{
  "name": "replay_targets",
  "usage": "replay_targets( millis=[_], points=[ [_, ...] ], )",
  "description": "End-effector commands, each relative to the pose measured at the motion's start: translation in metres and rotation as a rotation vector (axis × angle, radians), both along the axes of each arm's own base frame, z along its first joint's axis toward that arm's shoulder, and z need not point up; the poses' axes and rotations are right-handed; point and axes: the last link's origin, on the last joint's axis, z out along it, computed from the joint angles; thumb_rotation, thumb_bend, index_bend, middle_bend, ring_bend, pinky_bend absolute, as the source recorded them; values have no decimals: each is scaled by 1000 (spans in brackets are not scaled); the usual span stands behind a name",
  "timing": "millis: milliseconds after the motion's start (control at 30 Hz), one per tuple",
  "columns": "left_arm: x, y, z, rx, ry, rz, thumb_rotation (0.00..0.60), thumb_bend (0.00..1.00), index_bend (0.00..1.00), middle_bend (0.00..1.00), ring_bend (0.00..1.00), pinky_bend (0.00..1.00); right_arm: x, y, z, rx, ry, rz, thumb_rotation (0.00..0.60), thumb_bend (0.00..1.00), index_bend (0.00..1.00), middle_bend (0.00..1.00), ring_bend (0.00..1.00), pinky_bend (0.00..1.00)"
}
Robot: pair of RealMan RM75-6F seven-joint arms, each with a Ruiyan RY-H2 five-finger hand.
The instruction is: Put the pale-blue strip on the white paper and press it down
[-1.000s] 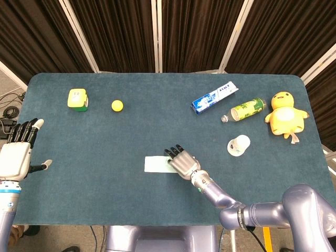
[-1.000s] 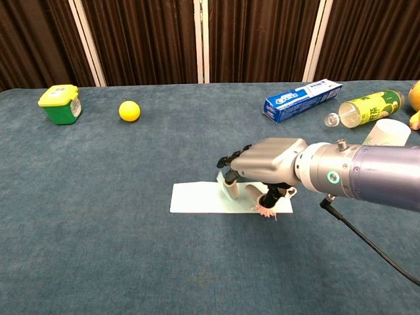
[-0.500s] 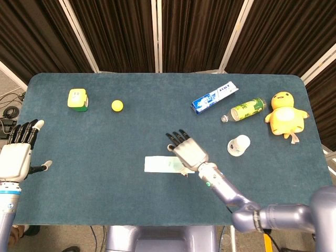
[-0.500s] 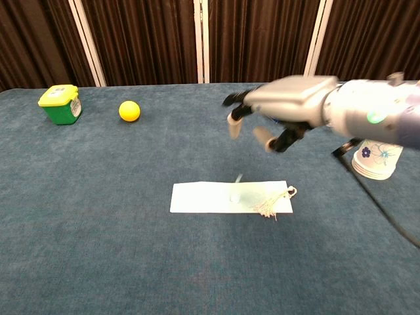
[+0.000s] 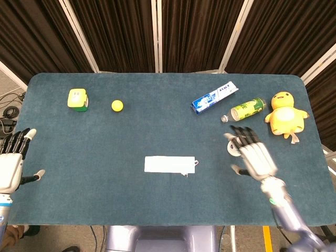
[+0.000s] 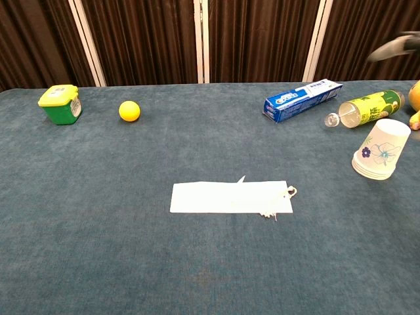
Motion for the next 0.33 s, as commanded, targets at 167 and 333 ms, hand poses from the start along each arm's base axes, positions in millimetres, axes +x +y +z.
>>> replay_targets(
  millis=[167,333],
  points=[
    [-5,-21,1,-4,33,-1,600,0,0,0,0,0,-36,61,23,-77,-6,-70,600,0,6,0,0,0],
    [-6,-26,0,-6,32,-2,600,0,0,0,0,0,-47,72,23,-93,8,-94,600,0,4,0,0,0]
  ],
)
